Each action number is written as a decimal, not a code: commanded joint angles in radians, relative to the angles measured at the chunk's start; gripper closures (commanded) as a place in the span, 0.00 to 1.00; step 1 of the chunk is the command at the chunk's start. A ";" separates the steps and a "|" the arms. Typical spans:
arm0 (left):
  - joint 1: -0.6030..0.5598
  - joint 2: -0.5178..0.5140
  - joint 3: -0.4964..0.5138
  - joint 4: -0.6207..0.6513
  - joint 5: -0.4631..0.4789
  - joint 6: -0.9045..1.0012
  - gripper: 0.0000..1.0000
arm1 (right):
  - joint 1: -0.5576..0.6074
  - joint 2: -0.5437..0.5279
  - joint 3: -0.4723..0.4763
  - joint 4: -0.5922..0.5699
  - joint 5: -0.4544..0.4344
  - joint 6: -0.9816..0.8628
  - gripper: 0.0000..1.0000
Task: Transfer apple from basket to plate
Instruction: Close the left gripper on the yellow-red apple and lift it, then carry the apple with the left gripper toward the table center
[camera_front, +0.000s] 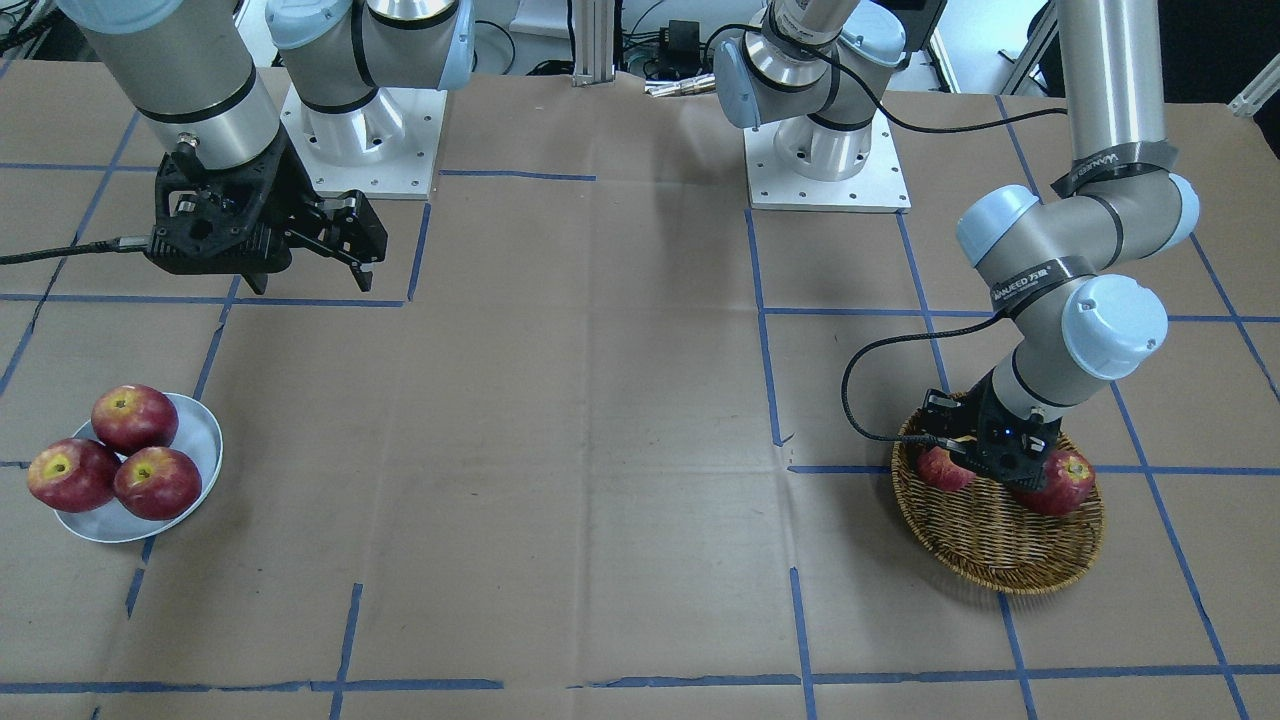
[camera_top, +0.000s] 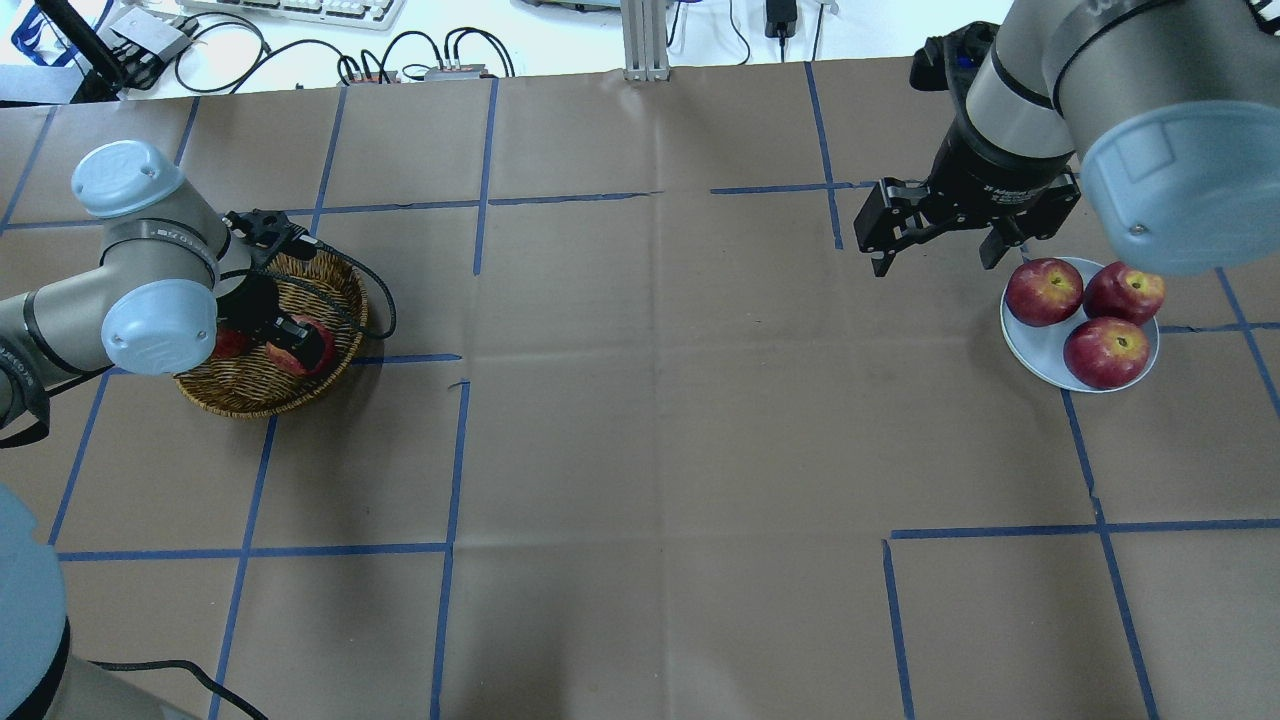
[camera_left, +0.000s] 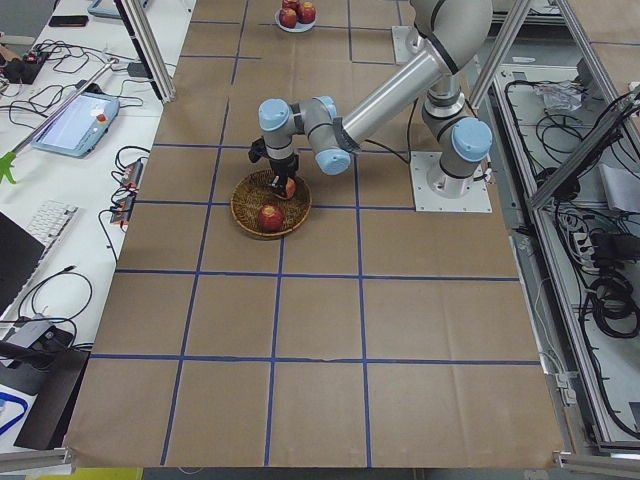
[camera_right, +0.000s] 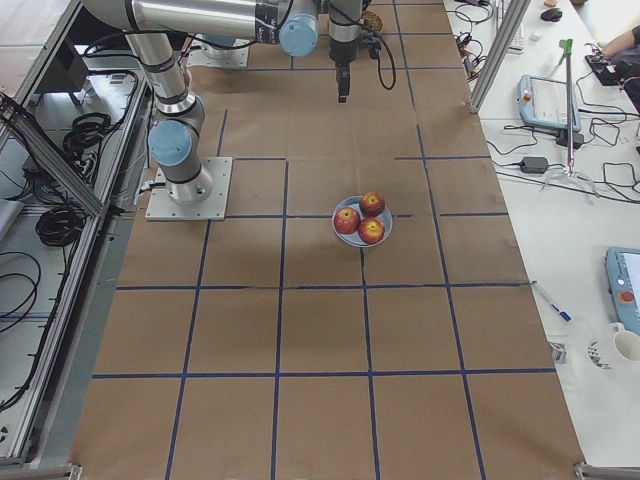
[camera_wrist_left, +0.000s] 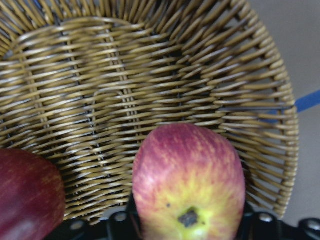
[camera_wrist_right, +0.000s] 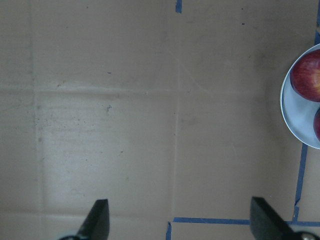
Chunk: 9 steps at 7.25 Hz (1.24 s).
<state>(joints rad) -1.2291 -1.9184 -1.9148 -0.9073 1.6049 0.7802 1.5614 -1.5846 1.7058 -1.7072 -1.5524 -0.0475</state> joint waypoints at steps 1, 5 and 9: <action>-0.029 0.060 0.057 -0.048 -0.019 -0.054 0.83 | -0.001 0.000 0.000 0.000 0.000 0.000 0.00; -0.443 0.159 0.089 -0.186 -0.013 -0.779 0.85 | 0.002 0.000 0.000 0.000 0.000 0.001 0.00; -0.756 -0.115 0.267 -0.154 -0.011 -1.053 0.85 | 0.000 0.000 0.000 0.001 0.002 0.002 0.00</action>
<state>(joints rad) -1.9230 -1.9447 -1.6949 -1.0772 1.5925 -0.2351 1.5627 -1.5846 1.7058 -1.7060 -1.5520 -0.0464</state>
